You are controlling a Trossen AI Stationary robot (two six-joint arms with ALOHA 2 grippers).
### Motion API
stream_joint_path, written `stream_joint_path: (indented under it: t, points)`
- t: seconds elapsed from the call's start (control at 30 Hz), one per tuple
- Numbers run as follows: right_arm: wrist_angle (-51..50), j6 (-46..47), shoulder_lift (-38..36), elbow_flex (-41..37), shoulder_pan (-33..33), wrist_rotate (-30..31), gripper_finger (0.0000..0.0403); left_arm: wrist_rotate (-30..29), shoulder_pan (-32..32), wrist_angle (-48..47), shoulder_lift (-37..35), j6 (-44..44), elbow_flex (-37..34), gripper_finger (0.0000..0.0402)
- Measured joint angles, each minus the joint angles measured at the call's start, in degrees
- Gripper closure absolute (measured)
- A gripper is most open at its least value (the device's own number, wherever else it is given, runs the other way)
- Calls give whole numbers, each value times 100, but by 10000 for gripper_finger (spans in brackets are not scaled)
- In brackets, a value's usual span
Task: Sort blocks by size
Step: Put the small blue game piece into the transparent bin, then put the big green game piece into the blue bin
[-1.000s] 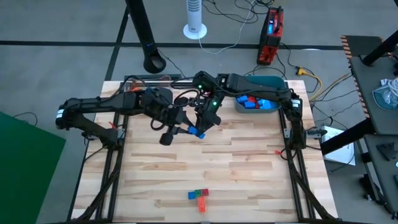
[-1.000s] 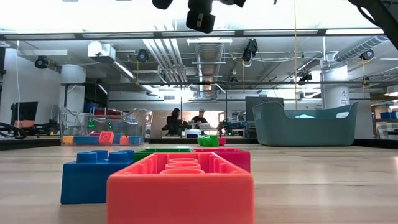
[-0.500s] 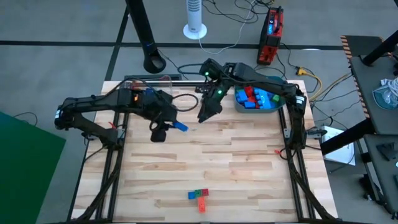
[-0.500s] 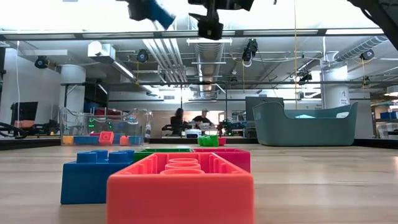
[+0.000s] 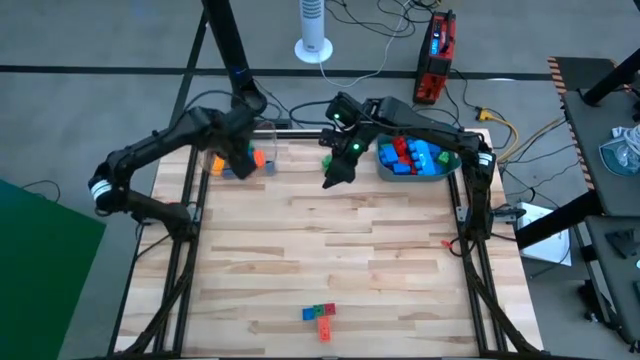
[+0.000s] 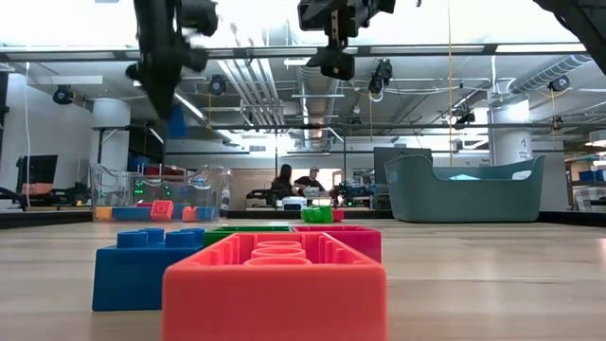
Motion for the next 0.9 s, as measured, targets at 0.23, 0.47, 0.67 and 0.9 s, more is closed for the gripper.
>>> stream_joint_path:
  t: [0.23, 0.47, 0.67, 0.9]
  points:
    - [230, 157, -2, -43, 20, 19, 114, -512, 1189, 159, 148, 142, -337, 255]
    - [261, 592, -2, -104, 191, 683, 110, -79, 1280, 174, 11, -10, -362, 232]
    - [237, 1664, -27, -115, 496, 1527, 118, 1455, 744, 251, -546, -852, -367, 232]
    - [-100, 3150, 15, -129, 1136, 2973, 163, 1385, -753, 1191, -1684, -1835, -710, 231]
